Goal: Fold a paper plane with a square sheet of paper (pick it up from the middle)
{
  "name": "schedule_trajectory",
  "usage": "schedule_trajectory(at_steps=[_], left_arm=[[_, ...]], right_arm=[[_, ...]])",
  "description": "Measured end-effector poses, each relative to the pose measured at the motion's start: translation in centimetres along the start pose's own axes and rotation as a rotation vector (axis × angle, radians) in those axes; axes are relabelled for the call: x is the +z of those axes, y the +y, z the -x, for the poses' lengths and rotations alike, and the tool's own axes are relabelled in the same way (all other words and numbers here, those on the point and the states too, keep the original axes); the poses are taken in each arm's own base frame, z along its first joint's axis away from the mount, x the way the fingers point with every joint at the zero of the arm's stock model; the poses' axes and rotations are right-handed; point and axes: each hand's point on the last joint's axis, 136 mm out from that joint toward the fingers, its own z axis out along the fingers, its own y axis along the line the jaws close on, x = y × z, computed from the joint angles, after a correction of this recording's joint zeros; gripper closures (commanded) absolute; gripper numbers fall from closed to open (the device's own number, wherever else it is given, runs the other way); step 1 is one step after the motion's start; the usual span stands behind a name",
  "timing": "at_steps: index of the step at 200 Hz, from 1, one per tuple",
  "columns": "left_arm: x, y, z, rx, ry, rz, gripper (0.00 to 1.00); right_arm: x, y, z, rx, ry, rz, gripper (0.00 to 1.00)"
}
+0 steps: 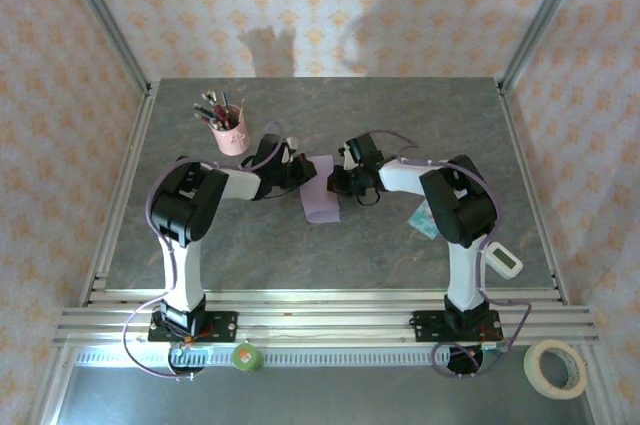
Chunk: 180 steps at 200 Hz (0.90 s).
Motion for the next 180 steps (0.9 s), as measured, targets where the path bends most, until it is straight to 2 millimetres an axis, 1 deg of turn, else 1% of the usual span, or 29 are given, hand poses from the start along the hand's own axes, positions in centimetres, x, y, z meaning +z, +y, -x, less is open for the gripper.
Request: schedule_trajectory(at_steps=[15, 45, 78, 134, 162, 180], left_arm=[[0.0, 0.8, 0.4, -0.011, -0.010, 0.015, 1.00], [-0.5, 2.0, 2.1, -0.028, -0.065, 0.048, 1.00], [-1.1, 3.0, 3.5, -0.044, -0.104, 0.070, 1.00], [-1.3, 3.3, 4.1, -0.046, -0.120, 0.089, 1.00], [-1.8, 3.7, 5.4, -0.060, -0.148, 0.105, 1.00], [-2.4, 3.3, 6.0, -0.069, -0.161, 0.094, 1.00]], right_arm=[[0.0, 0.0, 0.0, 0.000, -0.001, 0.000, 1.00], [0.0, 0.0, 0.0, 0.000, -0.002, -0.001, 1.00], [0.0, 0.0, 0.0, -0.001, -0.002, -0.004, 1.00], [0.0, -0.1, 0.0, -0.003, -0.006, -0.003, 1.00], [0.0, 0.0, 0.0, -0.004, -0.007, -0.003, 1.00], [0.0, 0.0, 0.0, -0.004, -0.007, -0.003, 1.00]])
